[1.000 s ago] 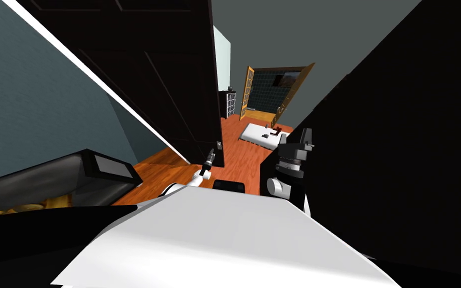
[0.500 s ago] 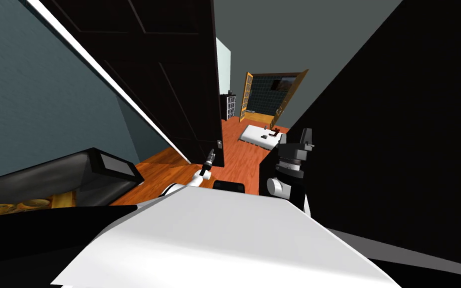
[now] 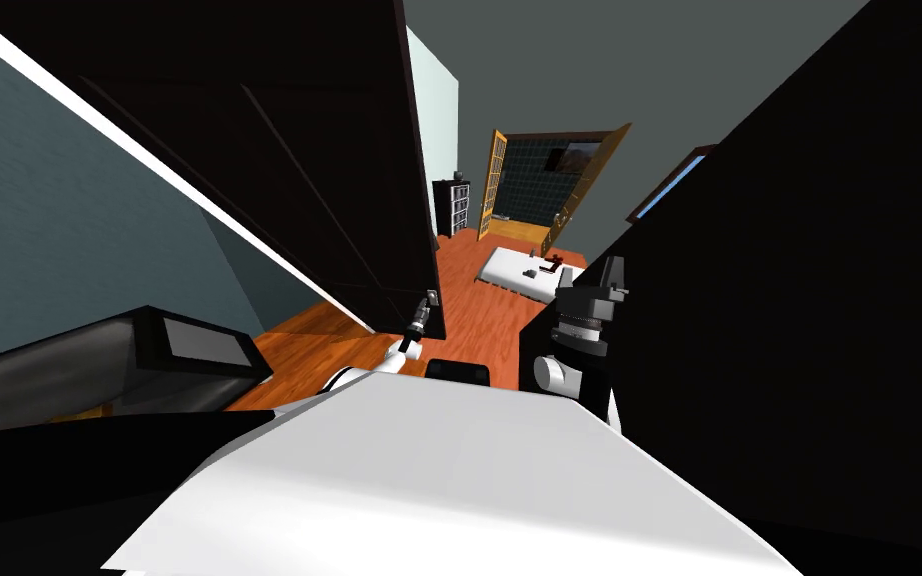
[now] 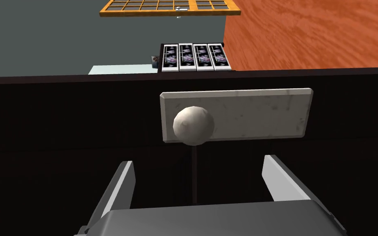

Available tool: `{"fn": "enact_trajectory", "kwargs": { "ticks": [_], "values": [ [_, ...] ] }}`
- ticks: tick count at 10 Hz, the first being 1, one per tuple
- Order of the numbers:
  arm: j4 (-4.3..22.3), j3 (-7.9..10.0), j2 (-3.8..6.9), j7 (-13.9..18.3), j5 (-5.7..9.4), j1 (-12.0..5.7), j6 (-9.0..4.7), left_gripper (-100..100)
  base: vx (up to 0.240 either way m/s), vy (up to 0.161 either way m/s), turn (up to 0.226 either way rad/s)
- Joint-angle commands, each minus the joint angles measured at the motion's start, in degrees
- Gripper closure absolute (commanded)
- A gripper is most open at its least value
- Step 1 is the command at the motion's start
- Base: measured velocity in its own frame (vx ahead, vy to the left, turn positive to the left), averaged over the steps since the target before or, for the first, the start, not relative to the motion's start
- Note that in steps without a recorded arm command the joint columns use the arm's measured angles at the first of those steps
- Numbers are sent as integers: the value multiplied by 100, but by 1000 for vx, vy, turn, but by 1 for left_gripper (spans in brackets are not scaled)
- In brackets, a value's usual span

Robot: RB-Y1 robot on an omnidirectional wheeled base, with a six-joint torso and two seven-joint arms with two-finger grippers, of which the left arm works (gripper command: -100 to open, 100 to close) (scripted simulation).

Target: Push the door open

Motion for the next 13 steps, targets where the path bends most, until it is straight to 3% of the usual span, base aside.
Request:
{"fn": "enact_trajectory", "kwargs": {
  "ticks": [1,4,5,10,13],
  "values": [
    [-16,17,-7,-18,9,24,-20,-100,208,-26,-31],
    [-18,33,-16,-33,17,35,-39,-100,178,-6,-20],
    [-18,33,-16,-33,17,35,-39,100,-15,1,5],
    [-18,33,-16,-33,17,35,-39,100,-15,2,-3],
    [3,135,9,-73,78,50,-18,100,147,-44,32]
  ]
}}
